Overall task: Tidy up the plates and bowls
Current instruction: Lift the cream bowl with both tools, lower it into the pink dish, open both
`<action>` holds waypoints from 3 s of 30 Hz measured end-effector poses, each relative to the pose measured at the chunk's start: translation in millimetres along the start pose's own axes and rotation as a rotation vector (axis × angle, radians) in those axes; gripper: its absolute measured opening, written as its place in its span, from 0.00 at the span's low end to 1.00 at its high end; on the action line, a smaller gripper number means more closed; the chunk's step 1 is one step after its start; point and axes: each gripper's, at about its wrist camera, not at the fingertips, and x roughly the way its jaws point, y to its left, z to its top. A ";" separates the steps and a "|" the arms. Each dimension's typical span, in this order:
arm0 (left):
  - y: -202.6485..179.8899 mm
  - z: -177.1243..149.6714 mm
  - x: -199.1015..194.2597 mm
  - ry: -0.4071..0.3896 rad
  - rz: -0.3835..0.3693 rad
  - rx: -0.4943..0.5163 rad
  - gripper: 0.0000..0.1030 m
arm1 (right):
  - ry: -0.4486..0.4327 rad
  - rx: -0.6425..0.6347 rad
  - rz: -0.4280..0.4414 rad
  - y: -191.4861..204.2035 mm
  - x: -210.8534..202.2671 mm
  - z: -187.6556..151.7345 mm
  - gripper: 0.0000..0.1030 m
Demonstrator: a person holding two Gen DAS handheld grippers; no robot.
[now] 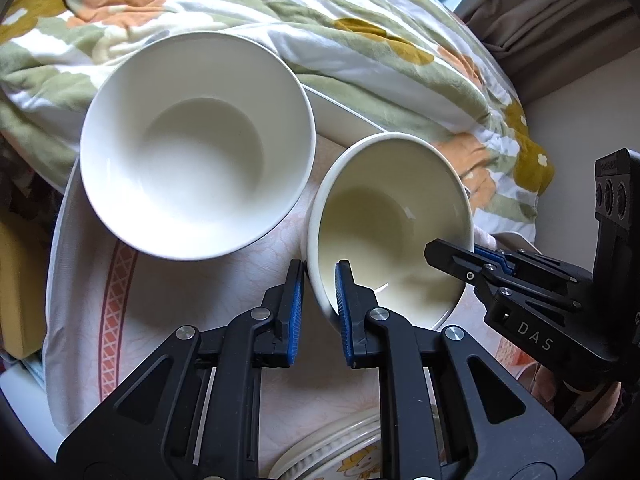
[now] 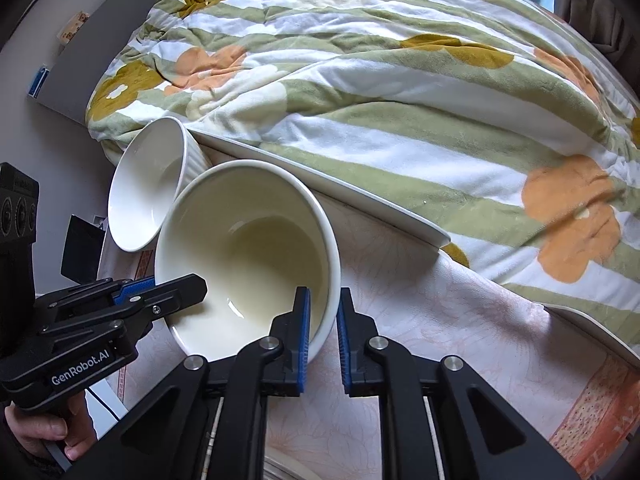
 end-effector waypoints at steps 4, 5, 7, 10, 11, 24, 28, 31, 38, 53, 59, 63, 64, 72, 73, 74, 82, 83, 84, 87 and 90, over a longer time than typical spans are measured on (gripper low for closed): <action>-8.7 -3.6 -13.7 -0.032 0.012 0.030 0.13 | -0.035 -0.011 -0.004 3.3 -12.4 -2.4 0.11; -11.8 -5.0 -18.6 -0.044 0.011 0.036 0.13 | -0.047 -0.012 -0.004 4.5 -17.1 -4.1 0.11; -19.1 -8.6 -28.8 -0.067 0.007 0.047 0.13 | -0.071 -0.008 0.000 4.4 -26.9 -7.9 0.11; -31.2 -18.2 -46.6 -0.101 0.004 0.072 0.13 | -0.107 0.001 0.008 3.7 -45.1 -17.7 0.11; -35.6 -21.8 -52.5 -0.110 0.001 0.080 0.13 | -0.120 0.003 0.009 3.6 -52.0 -22.3 0.11; -140.7 -120.6 -103.6 -0.167 -0.038 0.232 0.13 | -0.267 0.098 0.009 -29.3 -148.9 -132.4 0.11; -178.2 -161.9 -101.3 -0.151 -0.061 0.285 0.13 | -0.298 0.148 -0.003 -50.5 -171.8 -181.5 0.11; -203.4 -194.0 -93.1 -0.128 -0.080 0.318 0.13 | -0.311 0.185 -0.022 -67.5 -186.2 -219.5 0.11; -244.0 -264.7 -58.7 -0.056 -0.114 0.338 0.13 | -0.301 0.283 -0.052 -108.0 -198.8 -301.5 0.11; -278.6 -283.9 19.9 0.080 -0.024 0.413 0.12 | -0.259 0.444 -0.035 -170.1 -160.2 -354.8 0.11; -273.7 -274.2 38.0 0.117 0.004 0.427 0.12 | -0.243 0.474 -0.014 -179.0 -142.4 -352.2 0.11; -276.0 -272.0 44.7 0.125 0.034 0.446 0.12 | -0.221 0.472 -0.025 -178.0 -134.2 -347.6 0.11; -277.0 -271.5 46.2 0.125 0.044 0.453 0.12 | -0.217 0.475 -0.024 -178.7 -132.3 -347.0 0.11; -283.9 -271.5 57.9 0.129 0.120 0.525 0.12 | -0.191 0.486 -0.042 -178.9 -124.4 -343.9 0.11; -286.4 -272.4 57.9 0.121 0.138 0.544 0.12 | -0.187 0.488 -0.041 -179.2 -123.9 -343.7 0.11; -289.3 -273.5 58.1 0.112 0.158 0.564 0.12 | -0.181 0.489 -0.045 -178.0 -122.7 -342.4 0.11; -295.7 -274.1 61.6 0.088 0.205 0.624 0.12 | -0.161 0.502 -0.072 -176.2 -120.6 -341.8 0.12; -295.9 -274.1 61.2 0.087 0.203 0.624 0.12 | -0.156 0.501 -0.077 -175.5 -120.9 -341.5 0.12; -296.6 -273.8 61.2 0.084 0.203 0.623 0.12 | -0.154 0.500 -0.085 -173.9 -121.6 -340.0 0.12; -296.9 -274.0 59.2 0.080 0.198 0.624 0.12 | -0.155 0.498 -0.093 -173.1 -124.8 -340.0 0.12; -297.0 -275.3 57.0 0.077 0.192 0.624 0.12 | -0.156 0.516 -0.087 -175.8 -129.1 -342.3 0.12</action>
